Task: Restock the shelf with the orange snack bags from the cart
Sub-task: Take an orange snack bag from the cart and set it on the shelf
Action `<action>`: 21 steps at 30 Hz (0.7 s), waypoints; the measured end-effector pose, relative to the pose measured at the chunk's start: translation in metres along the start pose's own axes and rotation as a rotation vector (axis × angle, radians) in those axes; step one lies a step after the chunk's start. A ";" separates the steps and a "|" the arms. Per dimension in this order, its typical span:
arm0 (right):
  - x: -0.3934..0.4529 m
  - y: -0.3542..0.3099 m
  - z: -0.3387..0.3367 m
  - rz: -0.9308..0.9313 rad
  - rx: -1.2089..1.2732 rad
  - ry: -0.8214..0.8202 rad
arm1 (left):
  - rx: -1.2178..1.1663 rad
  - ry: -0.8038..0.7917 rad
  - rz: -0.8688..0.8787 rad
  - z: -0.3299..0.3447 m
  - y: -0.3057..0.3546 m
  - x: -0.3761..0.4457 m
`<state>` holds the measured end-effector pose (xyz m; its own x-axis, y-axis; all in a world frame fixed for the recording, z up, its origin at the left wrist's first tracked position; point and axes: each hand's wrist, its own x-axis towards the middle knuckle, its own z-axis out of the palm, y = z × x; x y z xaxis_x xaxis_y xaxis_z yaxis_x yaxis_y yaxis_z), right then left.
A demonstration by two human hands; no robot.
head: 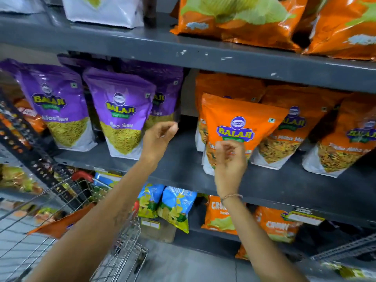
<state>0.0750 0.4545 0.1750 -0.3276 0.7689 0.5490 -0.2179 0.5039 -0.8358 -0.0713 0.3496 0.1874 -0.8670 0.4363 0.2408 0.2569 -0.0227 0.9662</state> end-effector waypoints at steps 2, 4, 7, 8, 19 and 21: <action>-0.027 -0.001 0.034 0.052 0.021 -0.218 | -0.004 0.063 -0.038 -0.045 -0.017 -0.017; -0.054 0.000 0.069 0.116 0.037 -0.433 | 0.015 0.145 -0.088 -0.093 -0.033 -0.039; -0.091 -0.001 0.121 0.192 0.042 -0.750 | 0.093 0.263 -0.208 -0.169 -0.059 -0.075; -0.104 -0.001 0.138 0.207 0.027 -0.859 | 0.128 0.291 -0.246 -0.193 -0.068 -0.087; -0.218 0.045 0.274 0.028 -0.616 -1.631 | 0.731 0.069 -0.718 -0.392 -0.188 -0.171; -0.227 0.052 0.277 0.053 -0.677 -1.635 | 0.838 -0.119 -0.688 -0.383 -0.192 -0.172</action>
<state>-0.1168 0.1965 0.0077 -0.9105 -0.1408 -0.3888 0.0662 0.8784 -0.4732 -0.1354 -0.0650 -0.0044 -0.9012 0.2066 -0.3811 -0.0184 0.8601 0.5098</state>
